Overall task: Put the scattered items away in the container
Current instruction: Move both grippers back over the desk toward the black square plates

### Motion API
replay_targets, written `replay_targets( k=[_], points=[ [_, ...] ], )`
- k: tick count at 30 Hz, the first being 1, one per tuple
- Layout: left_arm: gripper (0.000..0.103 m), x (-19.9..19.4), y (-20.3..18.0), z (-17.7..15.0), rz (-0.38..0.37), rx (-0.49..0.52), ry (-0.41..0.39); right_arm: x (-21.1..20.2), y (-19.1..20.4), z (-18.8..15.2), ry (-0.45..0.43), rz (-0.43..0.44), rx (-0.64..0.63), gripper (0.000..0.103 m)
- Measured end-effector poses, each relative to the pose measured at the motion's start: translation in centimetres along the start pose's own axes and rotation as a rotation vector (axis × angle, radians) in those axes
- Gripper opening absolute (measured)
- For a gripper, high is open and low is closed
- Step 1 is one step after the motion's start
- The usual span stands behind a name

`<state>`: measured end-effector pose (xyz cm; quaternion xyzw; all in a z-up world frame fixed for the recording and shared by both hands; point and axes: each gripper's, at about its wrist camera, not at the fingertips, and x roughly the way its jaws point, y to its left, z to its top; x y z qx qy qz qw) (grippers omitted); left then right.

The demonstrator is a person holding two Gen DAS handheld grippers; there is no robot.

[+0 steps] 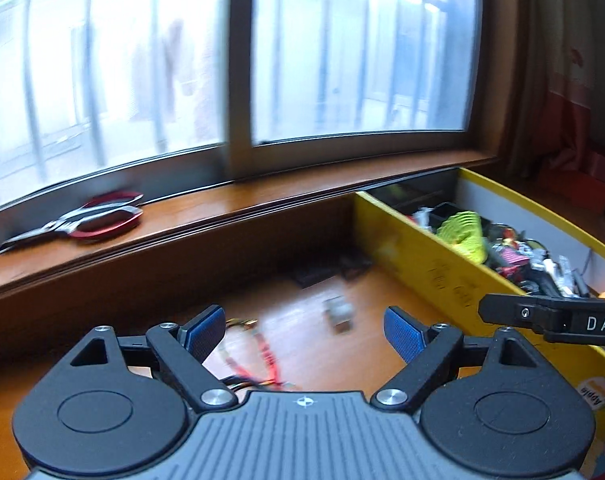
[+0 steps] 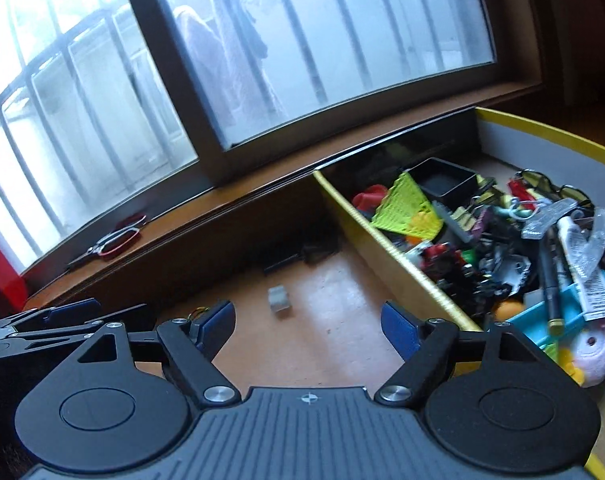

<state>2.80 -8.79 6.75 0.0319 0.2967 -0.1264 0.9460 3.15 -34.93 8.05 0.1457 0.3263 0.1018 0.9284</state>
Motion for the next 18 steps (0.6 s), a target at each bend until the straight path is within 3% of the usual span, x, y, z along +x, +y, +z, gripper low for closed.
replay_targets(
  k=[10,14,18],
  points=[
    [0.09,-0.8,9.2,-3.3,0.115,-0.164,0.022,5.3,7.7,-1.1,0.094,0.065,-0.164,0.089],
    [0.09,0.4,11.7,-4.1,0.137,-0.209,0.063,9.0,9.1,0.0,0.114,0.057,-0.213,0.09],
    [0.09,1.7,12.9,-4.5,0.149,-0.212,0.088,13.2,9.4,0.7,0.108,-0.01,-0.278,0.09]
  ],
)
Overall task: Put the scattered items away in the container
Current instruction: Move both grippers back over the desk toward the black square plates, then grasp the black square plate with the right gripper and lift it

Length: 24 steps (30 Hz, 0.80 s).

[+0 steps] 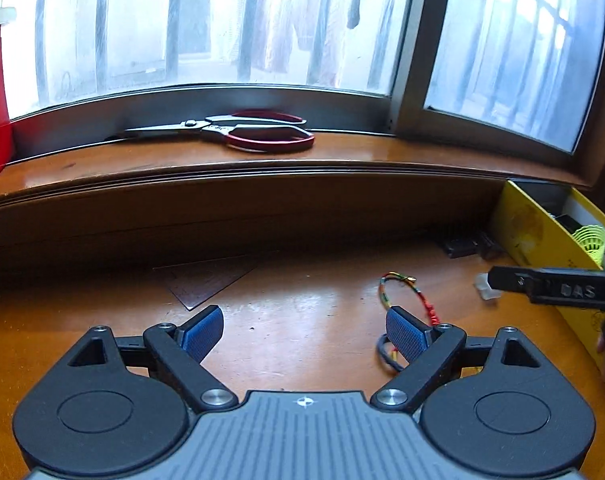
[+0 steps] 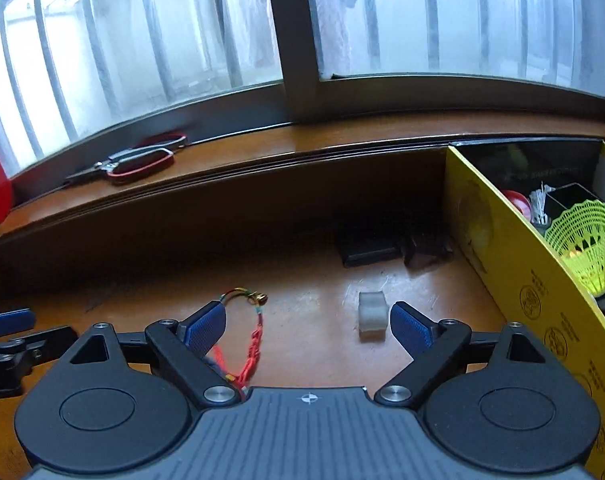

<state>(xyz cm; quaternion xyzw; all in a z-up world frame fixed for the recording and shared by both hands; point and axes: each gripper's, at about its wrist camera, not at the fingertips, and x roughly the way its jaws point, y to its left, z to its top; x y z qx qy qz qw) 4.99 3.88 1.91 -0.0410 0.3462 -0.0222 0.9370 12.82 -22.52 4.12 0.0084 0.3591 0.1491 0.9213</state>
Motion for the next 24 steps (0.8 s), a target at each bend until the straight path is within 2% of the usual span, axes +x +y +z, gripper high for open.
replay_targets(
  k=[5,12,19,24],
  points=[
    [0.09,1.5,0.6,0.1,-0.007,0.007,0.023,4.5,-1.4,1.4,-0.011,-0.083,-0.018,0.09],
    [0.09,3.7,0.7,1.0,-0.025,0.018,0.039,9.2,-2.7,3.6,-0.023,-0.139,-0.065,0.09],
    [0.09,4.3,1.0,1.1,-0.011,0.005,0.053,13.1,-4.3,4.7,0.043,-0.13,-0.002,0.09],
    [0.09,4.2,1.6,0.9,0.015,-0.017,0.052,12.8,-3.6,3.7,0.039,-0.115,-0.009,0.089]
  ],
)
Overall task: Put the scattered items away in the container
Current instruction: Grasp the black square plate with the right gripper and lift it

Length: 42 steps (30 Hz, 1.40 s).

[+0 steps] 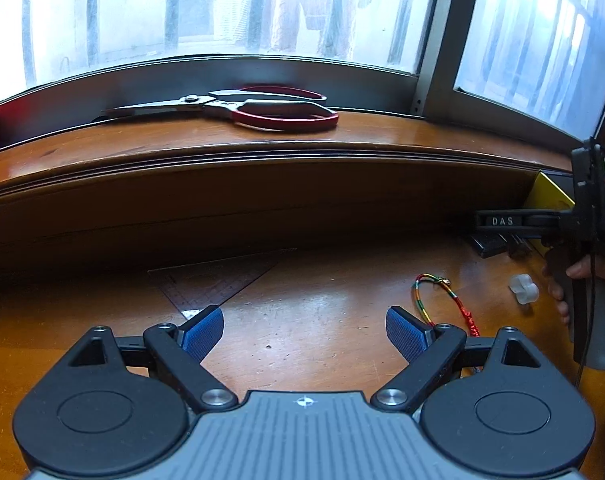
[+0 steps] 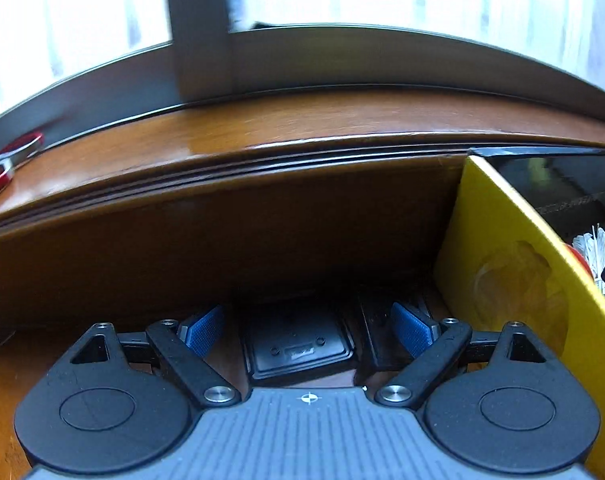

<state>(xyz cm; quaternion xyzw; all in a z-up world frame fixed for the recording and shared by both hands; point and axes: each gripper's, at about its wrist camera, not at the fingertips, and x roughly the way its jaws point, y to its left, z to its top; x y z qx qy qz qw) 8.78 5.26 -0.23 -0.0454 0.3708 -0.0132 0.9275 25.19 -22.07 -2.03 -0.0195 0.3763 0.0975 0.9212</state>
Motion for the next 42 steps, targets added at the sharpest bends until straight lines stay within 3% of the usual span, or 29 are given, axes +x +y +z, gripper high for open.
replay_targets(
  k=[7,13,16,23,25,27,29,32,35,38,40,42],
  points=[
    [0.09,-0.7,0.9,-0.5,0.029,-0.016,-0.005,-3.1,4.8,-3.7,0.025,0.124,-0.123,0.089],
    [0.09,-1.5,2.1,-1.0,0.061,-0.019,-0.007,-5.6,8.1,-6.0,0.083,0.305,-0.156,0.089],
    [0.09,-1.8,2.7,-1.3,0.073,-0.027,-0.005,-7.0,8.7,-5.3,0.113,0.36,-0.122,0.087],
    [0.09,-1.2,2.2,-1.4,0.047,-0.021,0.003,-10.2,7.2,-5.5,0.059,0.367,-0.036,0.086],
    [0.09,-0.8,1.5,-1.2,0.029,0.0,-0.004,-10.9,6.6,-6.0,0.042,0.348,-0.028,0.081],
    [0.09,-0.4,0.6,-1.0,0.009,0.024,-0.007,-11.0,6.1,-6.3,0.044,0.334,-0.009,0.065],
    [0.09,0.0,-0.1,-0.9,-0.003,0.042,-0.003,-10.4,5.7,-6.1,0.061,0.337,0.016,0.057],
    [0.09,0.3,-0.7,-0.9,-0.01,0.059,0.003,-9.8,5.9,-5.9,0.05,0.308,0.017,0.052],
    [0.09,0.3,-0.8,-1.0,-0.005,0.062,0.006,-8.5,5.8,-4.8,0.008,0.268,-0.016,0.053],
    [0.09,0.2,-0.6,-1.2,0.006,0.051,0.01,-6.3,6.1,-3.6,0.008,0.227,-0.112,0.08],
    [0.09,0.1,-0.2,-1.3,0.013,0.044,0.011,-5.3,6.4,-3.3,-0.017,0.17,-0.205,0.081],
    [0.09,0.1,0.0,-1.3,0.021,0.037,0.013,-4.8,6.2,-3.0,-0.034,0.187,-0.237,0.084]
  ],
)
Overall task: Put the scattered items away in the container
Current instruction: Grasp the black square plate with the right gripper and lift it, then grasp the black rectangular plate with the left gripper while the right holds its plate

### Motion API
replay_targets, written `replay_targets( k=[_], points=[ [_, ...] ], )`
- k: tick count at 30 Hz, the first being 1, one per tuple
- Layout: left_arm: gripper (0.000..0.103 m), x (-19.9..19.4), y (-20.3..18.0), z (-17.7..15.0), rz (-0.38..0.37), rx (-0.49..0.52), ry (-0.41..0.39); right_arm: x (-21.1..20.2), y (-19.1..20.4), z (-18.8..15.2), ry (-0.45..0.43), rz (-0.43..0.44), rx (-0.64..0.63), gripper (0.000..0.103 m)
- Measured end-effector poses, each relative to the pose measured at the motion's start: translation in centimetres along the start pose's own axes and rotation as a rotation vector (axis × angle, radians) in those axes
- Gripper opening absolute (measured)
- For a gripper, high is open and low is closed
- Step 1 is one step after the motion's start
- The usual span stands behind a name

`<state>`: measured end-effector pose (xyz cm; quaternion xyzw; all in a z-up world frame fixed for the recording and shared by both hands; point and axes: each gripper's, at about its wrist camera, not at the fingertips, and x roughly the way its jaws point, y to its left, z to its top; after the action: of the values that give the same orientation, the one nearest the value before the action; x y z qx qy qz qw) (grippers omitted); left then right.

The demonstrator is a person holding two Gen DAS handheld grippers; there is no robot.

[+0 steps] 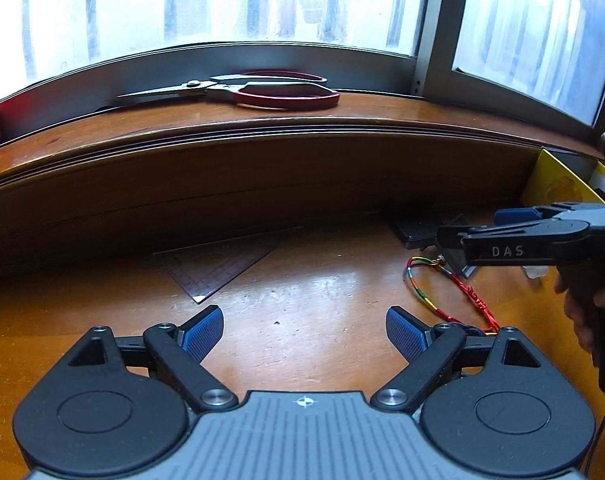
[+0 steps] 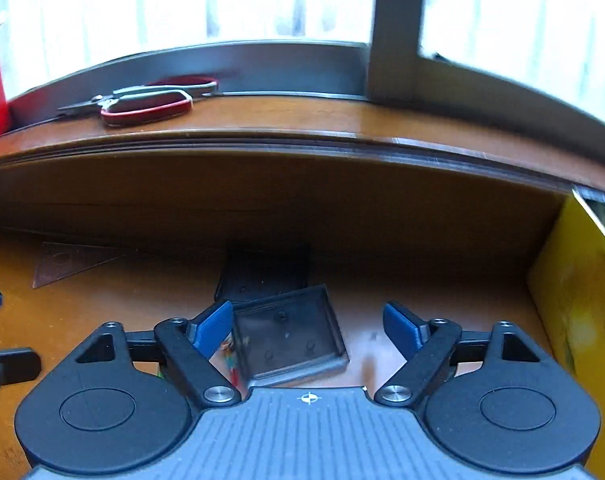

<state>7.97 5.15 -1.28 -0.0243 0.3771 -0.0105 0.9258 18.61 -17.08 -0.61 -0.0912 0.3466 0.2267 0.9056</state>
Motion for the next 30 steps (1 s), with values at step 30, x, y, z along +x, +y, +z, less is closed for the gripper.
replay_targets(
  k=[30],
  points=[
    [0.09,11.3,-13.2,6.6,0.098,-0.085,0.041,-10.6,-6.7,-7.3,0.067,0.09,0.253,0.058]
  ],
)
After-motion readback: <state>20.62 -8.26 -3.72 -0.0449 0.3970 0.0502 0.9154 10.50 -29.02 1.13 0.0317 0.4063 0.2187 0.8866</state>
